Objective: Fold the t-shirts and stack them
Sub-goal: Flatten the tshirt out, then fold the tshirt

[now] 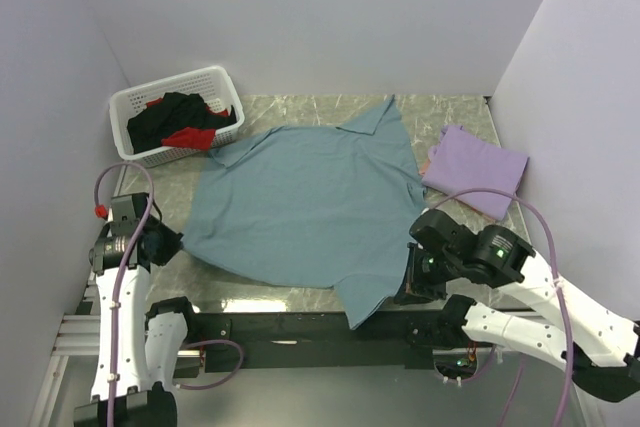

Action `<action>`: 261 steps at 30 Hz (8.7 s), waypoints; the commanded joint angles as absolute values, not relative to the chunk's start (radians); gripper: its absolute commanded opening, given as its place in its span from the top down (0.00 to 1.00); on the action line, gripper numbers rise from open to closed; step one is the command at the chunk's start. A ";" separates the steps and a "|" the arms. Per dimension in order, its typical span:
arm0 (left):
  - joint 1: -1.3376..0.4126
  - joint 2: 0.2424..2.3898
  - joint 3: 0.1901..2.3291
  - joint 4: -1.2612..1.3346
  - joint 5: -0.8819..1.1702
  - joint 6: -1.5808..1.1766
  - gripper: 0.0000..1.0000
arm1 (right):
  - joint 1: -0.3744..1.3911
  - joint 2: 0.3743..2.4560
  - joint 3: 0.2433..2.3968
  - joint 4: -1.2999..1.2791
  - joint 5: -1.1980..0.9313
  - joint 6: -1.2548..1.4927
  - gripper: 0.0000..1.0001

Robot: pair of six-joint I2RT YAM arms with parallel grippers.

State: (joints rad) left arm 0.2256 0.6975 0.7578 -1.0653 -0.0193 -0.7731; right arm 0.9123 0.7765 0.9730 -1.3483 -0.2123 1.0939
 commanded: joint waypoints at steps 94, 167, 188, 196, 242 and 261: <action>0.078 1.439 0.868 -0.403 0.276 -0.753 0.30 | 0.181 1.618 1.282 -0.899 -0.208 0.420 0.29; 0.330 1.295 0.766 -0.520 0.314 -0.542 0.18 | 0.548 1.738 1.063 -0.796 -0.146 0.532 0.51; 0.330 1.270 0.742 -0.518 0.321 -0.551 0.18 | 0.548 1.752 1.176 -0.929 -0.080 0.474 0.72; 0.331 1.253 0.738 -0.518 0.311 -0.554 0.18 | 0.548 1.808 1.278 -0.962 -0.060 0.437 0.78; 0.328 1.256 0.735 -0.526 0.268 -0.569 0.17 | 0.540 2.066 1.686 -0.976 -0.344 0.359 0.62; 0.175 1.426 0.798 -0.315 0.287 -0.701 0.17 | 0.400 1.707 1.059 -0.773 -0.261 0.454 0.55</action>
State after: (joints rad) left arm 0.1722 1.3941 0.7918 -0.3981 0.2722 -0.6575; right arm 0.4164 1.7226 1.1038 -0.8627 -0.2668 0.4236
